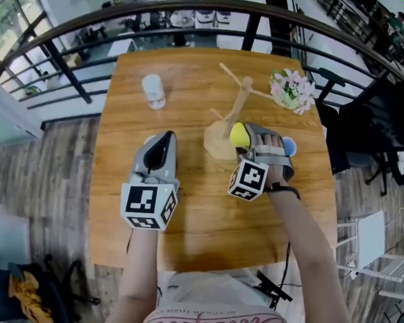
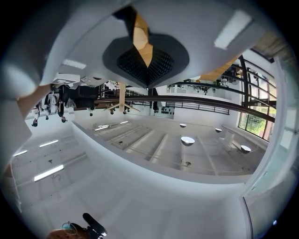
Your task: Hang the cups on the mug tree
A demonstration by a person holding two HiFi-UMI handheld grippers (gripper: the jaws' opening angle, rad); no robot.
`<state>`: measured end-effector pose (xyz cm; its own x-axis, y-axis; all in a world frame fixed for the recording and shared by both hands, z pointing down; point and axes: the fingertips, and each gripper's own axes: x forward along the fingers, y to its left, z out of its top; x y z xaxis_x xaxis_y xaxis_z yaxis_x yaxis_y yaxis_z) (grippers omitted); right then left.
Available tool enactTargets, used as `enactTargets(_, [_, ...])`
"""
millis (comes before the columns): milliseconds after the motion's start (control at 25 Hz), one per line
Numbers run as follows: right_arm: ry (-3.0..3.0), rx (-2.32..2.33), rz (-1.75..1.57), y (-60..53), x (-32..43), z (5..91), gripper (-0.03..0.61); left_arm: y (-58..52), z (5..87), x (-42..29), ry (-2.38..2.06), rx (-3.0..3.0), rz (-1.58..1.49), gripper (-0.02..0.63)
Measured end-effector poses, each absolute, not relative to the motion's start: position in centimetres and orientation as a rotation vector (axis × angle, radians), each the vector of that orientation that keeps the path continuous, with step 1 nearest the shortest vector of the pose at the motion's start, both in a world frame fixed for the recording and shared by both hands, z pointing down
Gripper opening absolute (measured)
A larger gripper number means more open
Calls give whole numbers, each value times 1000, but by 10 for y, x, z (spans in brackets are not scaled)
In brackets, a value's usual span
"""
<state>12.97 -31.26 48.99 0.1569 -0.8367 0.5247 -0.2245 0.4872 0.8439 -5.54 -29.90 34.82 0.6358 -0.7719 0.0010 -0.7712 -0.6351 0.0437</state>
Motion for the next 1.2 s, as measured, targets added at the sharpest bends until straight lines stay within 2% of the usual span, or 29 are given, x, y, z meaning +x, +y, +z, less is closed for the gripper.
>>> enactTargets(440, [-1552, 1184, -523, -288, 144, 455, 373, -282, 333, -36, -1374, 2820, -30, 11])
enactTargets(1200, [-1836, 1645, -155, -243, 243, 432, 373, -263, 324, 13, -1421, 2832, -17, 12])
